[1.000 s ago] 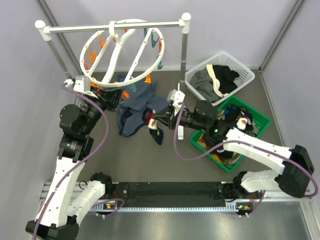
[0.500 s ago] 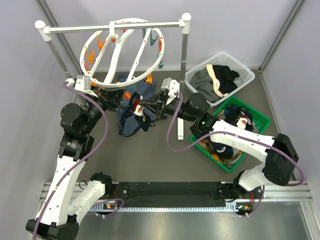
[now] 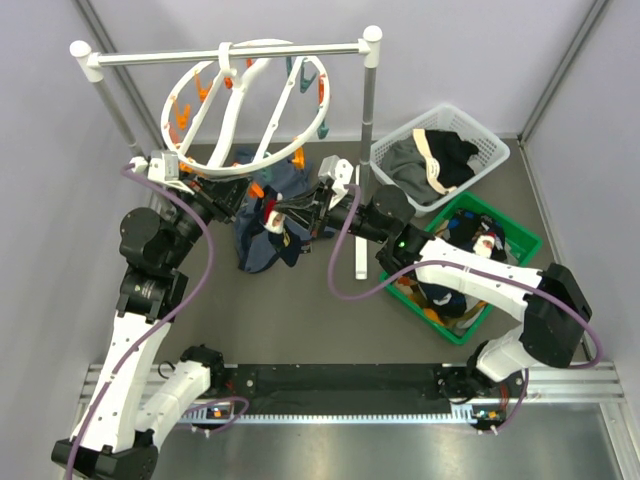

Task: Clip the socks to the hanger
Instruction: Clamp the sock onto the hanger, then open the clamp at the hanger.

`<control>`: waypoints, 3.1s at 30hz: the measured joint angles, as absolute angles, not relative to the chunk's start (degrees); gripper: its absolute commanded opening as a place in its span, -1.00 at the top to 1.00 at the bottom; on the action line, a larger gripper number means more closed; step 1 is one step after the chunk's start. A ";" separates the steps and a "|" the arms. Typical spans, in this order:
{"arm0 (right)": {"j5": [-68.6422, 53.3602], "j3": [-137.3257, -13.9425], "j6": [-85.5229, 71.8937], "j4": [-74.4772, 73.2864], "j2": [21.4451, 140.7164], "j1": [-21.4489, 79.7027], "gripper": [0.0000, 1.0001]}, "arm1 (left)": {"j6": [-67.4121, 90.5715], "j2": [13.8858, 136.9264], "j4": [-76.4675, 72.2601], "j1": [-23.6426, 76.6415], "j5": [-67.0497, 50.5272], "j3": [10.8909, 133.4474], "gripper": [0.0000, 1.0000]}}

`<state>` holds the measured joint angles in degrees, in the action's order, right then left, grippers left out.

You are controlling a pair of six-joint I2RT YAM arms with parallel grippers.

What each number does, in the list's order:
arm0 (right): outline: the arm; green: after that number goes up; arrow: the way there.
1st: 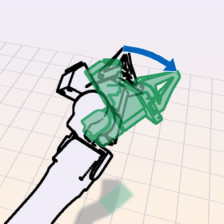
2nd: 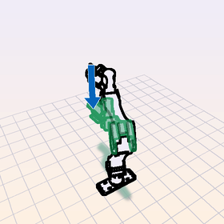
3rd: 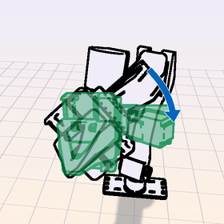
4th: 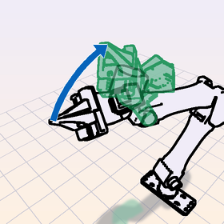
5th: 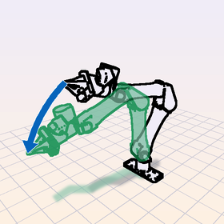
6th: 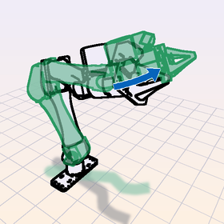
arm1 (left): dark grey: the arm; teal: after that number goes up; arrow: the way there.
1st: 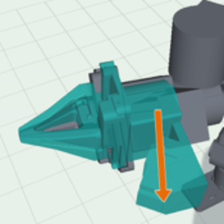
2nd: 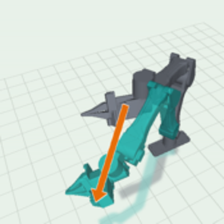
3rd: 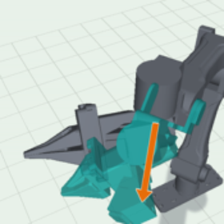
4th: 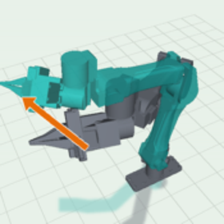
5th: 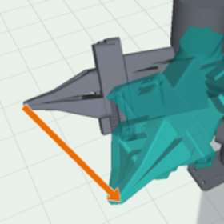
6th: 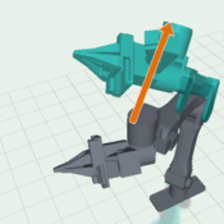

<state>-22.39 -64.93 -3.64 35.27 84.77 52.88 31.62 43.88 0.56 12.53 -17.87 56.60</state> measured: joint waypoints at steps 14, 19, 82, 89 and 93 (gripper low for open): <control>-22.61 -65.06 -3.66 35.86 84.79 52.88 1.00 | 31.38 43.86 1.93 12.53 -18.20 56.60 1.00; -22.63 -65.80 -4.12 36.82 85.36 52.88 1.00 | 31.42 43.86 2.15 12.53 -18.63 56.60 1.00; -21.58 -67.59 -2.98 41.60 88.23 46.57 -0.13 | 29.78 43.24 6.57 12.53 -15.57 59.31 -0.62; -23.49 -70.57 -4.86 43.44 90.83 46.57 0.04 | 29.80 43.27 6.63 12.53 -15.68 59.33 -0.63; -24.16 -71.07 -5.78 43.64 91.68 46.57 0.15 | 29.85 43.27 6.66 12.53 -15.90 59.57 -0.62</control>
